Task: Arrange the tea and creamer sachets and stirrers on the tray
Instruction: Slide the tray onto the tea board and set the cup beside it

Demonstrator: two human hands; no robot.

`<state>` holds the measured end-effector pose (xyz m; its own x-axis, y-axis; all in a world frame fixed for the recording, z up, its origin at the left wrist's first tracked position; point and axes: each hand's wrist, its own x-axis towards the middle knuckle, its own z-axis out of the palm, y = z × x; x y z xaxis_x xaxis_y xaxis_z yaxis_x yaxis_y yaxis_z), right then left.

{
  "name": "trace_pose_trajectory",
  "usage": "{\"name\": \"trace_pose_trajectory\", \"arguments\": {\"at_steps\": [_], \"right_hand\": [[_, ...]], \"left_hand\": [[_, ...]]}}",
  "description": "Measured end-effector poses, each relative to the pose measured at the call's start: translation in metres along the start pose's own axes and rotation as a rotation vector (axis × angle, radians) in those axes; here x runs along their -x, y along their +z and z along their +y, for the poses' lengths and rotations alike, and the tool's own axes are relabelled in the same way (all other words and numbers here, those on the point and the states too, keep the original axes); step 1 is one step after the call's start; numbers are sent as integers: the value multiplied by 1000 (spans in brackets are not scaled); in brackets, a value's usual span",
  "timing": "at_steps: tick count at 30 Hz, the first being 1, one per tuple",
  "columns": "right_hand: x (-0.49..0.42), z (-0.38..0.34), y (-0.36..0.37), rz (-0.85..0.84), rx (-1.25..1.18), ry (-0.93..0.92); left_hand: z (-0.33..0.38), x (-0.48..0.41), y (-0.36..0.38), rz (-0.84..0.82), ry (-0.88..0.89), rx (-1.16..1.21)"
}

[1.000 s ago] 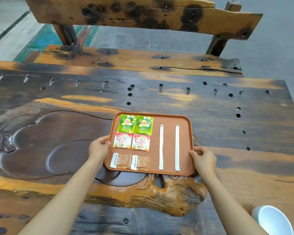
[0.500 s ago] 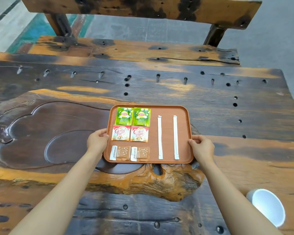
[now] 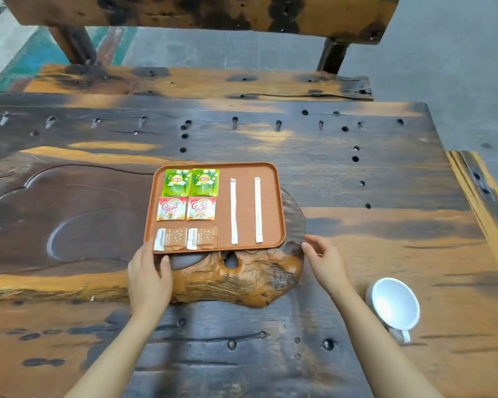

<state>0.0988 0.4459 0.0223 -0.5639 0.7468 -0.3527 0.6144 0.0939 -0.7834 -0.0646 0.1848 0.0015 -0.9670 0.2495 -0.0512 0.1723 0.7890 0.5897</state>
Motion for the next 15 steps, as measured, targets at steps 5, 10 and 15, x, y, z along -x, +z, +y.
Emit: {"name": "trace_pose_trajectory", "arguments": {"at_steps": [5,10,15], "right_hand": [[68,64,-40,187,137,0],[102,110,-72,532,211,16],[107,141,-85,519,208,217]], "left_hand": [[-5,99,31,-200,129,-123],[-25,135,65,-409,209,-456],[-36,141,81,-460,190,-542]]}}
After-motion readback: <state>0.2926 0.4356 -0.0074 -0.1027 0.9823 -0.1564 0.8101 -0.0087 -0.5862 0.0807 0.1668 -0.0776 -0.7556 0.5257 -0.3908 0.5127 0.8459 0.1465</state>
